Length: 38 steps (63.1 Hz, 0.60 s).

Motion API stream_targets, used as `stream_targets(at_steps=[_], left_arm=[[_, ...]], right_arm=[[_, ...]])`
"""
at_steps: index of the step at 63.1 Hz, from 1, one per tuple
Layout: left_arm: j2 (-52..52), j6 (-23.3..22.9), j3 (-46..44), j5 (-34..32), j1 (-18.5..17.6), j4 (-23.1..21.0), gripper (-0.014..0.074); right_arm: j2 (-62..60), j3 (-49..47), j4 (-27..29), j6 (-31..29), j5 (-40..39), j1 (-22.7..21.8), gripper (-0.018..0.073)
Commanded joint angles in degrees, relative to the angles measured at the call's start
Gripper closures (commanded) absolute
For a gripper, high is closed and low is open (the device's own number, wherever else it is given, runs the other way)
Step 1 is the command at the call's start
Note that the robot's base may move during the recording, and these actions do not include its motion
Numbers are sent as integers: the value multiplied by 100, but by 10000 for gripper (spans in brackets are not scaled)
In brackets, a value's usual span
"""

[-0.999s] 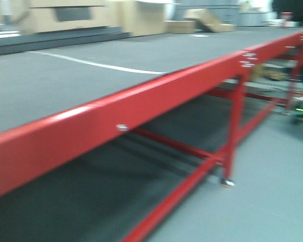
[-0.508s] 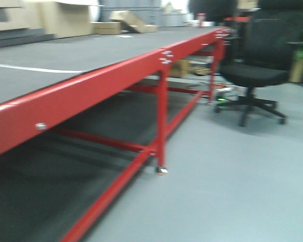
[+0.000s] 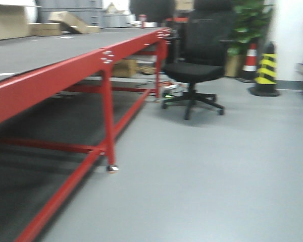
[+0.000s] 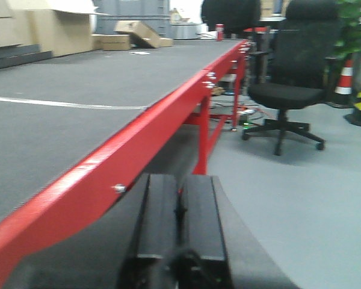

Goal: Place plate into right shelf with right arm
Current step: 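Drive the base away from the table holding the plate in the right gripper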

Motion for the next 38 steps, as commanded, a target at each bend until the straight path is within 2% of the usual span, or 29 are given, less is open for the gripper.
stream_targets(at_steps=[1, 38], left_arm=[[-65, -14, 31, -503, 1, -12, 643], [-29, -14, 31, -492, 1, -12, 643]], right_arm=[[91, -163, -101, -6, -524, -10, 504], [149, -163, -101, -6, -492, -10, 504]])
